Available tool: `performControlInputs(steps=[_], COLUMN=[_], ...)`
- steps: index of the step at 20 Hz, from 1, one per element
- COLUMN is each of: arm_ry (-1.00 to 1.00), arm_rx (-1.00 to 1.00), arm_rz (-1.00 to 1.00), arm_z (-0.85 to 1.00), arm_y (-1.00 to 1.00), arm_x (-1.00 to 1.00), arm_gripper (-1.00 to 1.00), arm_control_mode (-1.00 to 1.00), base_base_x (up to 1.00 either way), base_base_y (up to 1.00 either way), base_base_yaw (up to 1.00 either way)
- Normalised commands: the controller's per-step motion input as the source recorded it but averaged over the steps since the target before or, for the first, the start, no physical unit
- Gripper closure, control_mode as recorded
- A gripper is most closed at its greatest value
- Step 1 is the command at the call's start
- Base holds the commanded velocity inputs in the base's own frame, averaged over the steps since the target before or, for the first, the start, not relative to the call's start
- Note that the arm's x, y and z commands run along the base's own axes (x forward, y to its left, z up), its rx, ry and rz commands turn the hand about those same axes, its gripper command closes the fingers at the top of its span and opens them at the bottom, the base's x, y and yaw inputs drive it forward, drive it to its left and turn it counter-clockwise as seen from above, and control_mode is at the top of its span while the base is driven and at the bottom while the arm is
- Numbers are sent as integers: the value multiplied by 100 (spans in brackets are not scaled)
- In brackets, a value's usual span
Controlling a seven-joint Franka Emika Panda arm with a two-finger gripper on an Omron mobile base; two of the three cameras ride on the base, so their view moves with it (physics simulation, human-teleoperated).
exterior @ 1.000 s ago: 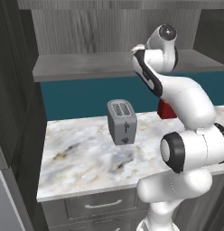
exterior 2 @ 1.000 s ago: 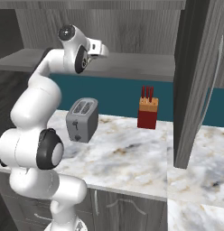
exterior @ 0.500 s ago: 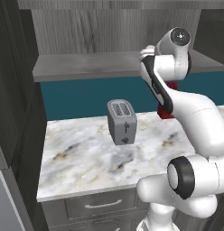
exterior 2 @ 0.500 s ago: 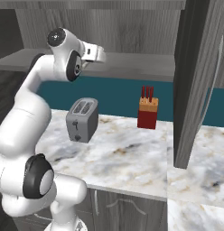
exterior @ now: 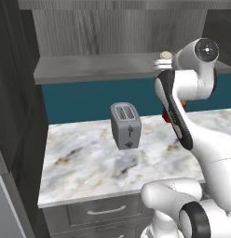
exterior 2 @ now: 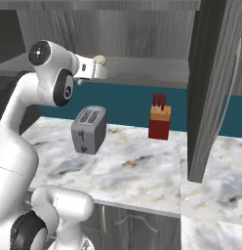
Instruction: Locate and retrieve the soap dispenser and dish brush from the cabinet. Place them next to the sink.
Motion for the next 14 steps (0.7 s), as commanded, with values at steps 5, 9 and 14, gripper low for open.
performControlInputs(steps=[5, 9, 14], arm_ry=[-12, -7, -5], arm_rx=[0, 1, 0], arm_rz=[0, 0, 0], arm_z=[11, 8, 17], arm_y=[0, 1, 6], arm_x=[-100, -100, -100], arm_gripper=[100, 100, 100], arm_control_mode=[-100, -100, -100], base_base_x=[0, 0, 0], base_base_y=[0, 0, 0], base_base_yaw=[0, 0, 0])
